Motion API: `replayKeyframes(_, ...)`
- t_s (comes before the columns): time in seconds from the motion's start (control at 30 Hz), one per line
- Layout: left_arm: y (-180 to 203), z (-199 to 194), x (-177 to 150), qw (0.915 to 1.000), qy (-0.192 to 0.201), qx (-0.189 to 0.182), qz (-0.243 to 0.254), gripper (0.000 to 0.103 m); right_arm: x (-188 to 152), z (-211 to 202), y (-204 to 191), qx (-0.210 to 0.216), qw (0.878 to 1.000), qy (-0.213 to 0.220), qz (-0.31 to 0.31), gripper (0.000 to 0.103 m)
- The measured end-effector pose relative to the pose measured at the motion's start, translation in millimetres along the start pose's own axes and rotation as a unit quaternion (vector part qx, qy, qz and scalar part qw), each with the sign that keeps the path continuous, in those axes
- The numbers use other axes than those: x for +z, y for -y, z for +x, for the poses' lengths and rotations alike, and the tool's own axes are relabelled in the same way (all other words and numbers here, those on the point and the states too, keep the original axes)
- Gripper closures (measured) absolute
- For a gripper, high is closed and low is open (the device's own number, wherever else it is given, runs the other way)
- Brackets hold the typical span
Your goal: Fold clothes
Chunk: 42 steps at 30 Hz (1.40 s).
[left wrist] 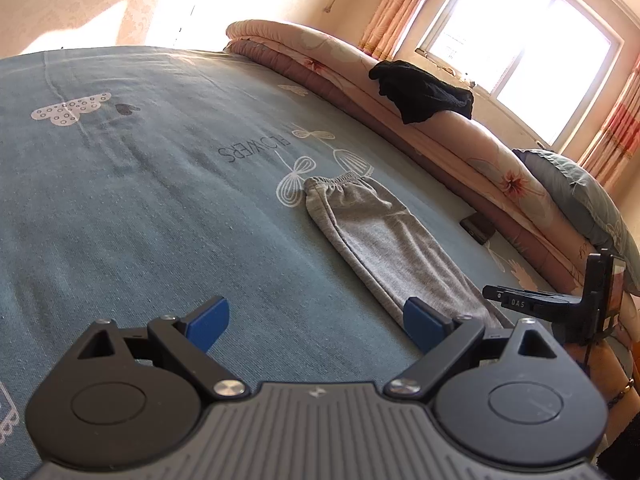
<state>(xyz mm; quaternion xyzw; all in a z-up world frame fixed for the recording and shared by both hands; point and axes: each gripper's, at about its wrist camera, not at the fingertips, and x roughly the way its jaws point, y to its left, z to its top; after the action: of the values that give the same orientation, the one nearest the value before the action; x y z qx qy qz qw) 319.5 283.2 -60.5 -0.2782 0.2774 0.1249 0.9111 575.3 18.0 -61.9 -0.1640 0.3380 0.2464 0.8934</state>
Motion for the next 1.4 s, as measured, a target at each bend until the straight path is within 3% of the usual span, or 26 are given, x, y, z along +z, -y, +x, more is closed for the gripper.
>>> replayKeyframes(0.1,-1.2,-0.9,0.3,1.0,0.002,0.0,-0.003,0.009,0.4,-2.7,-17.7,0.053,0.998,-0.025,-0.005,0.08)
replayKeyframes(0.23,-1.4,-2.5,0.5,1.0,0.003,0.0,-0.004,0.009,-7.3,13.4,-50.5,0.064,0.996,-0.058,-0.025,0.08)
replayKeyframes(0.3,0.1,-2.8,0.3,1.0,0.004,-0.003,-0.002,0.009,-6.0,15.9,-62.5,0.087,0.995,-0.044,-0.026,0.077)
replayKeyframes(0.4,3.4,-1.5,-0.5,1.0,0.001,-0.004,0.006,0.009,6.4,8.7,-66.0,0.16,0.986,-0.036,-0.006,0.077)
replayKeyframes(0.53,5.8,1.1,-1.7,0.9999,-0.005,-0.008,0.007,0.009,21.5,-40.7,-37.6,0.122,0.992,0.004,-0.02,0.07)
replayKeyframes(0.63,9.8,1.3,-3.3,0.9998,-0.007,-0.012,0.013,0.009,20.6,-83.5,9.1,0.063,0.998,0.019,-0.024,0.06)
replayKeyframes(0.73,15.5,0.3,-5.5,0.9997,-0.007,-0.014,0.021,0.009,1.8,-109.4,51.7,0.011,1.0,0.009,-0.009,0.059)
replayKeyframes(0.87,24.2,0.6,-8.8,0.9993,-0.005,-0.012,0.036,0.009,-49.4,-110.5,102.0,-0.053,0.998,-0.025,0.027,0.06)
replayKeyframes(1.0,31.9,1.8,-12.0,0.9988,-0.003,-0.008,0.048,0.009,-94.5,-100.1,126.5,-0.073,0.995,-0.037,0.062,0.061)
replayKeyframes(1.23,39.2,7.3,-16.0,0.9979,-0.009,0.002,0.064,0.009,-124.5,-106.3,162.2,-0.095,0.989,-0.018,0.111,0.061)
replayKeyframes(1.4,39.5,6.8,-16.7,0.9979,-0.007,0.002,0.065,0.009,-135.8,-100.3,139.6,-0.079,0.995,-0.038,0.052,0.061)
